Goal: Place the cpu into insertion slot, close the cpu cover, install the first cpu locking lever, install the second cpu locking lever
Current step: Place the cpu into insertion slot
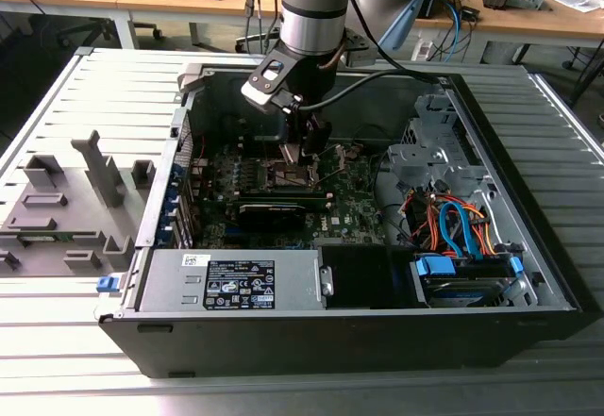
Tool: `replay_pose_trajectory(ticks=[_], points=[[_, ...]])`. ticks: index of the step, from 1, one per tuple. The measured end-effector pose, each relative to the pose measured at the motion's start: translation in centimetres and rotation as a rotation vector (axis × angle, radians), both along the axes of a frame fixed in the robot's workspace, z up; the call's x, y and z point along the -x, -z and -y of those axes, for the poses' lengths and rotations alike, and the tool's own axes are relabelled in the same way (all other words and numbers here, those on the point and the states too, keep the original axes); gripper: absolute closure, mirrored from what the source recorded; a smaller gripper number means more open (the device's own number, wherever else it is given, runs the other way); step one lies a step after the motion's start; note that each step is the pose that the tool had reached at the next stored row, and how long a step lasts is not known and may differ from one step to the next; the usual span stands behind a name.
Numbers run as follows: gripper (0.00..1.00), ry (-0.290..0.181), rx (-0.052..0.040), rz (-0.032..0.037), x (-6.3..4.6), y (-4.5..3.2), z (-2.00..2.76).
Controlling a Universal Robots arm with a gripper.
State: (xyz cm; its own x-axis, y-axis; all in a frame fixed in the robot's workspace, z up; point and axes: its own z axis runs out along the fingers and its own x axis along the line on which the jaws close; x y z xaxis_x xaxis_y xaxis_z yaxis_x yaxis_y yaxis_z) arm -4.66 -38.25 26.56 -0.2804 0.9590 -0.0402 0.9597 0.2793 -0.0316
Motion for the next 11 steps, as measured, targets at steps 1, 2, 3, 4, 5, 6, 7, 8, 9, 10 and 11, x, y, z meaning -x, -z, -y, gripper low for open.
replay_pose_trajectory(ticks=[1, 2, 3, 4, 5, 6, 7, 8, 9, 10, 11], points=[[0.46, 0.001, 0.0, 0.0, 0.0, 0.0, 0.0], [0.46, 0.001, 0.0, 0.0, 0.0, 0.0, 0.0], [0.46, 0.002, 0.0, 0.0, 0.0, 0.0, 0.0], [0.46, 0.003, 0.0, 0.0, 0.0, 0.0, 0.0], [0.46, 0.003, 0.0, 0.0, 0.0, 0.0, 0.0], [0.46, 0.004, 0.0, 0.0, 0.0, 0.0, 0.0], [0.46, 0.004, 0.0, 0.0, 0.0, 0.0, 0.0], [0.46, 0.005, 0.0, 0.0, 0.0, 0.0, 0.0], [0.46, 0.006, 0.0, 0.0, 0.0, 0.0, 0.0], [0.46, 0.007, 0.0, 0.0, 0.0, 0.0, 0.0], [0.46, 0.008, 0.0, 0.0, 0.0, 0.0, 0.0]])
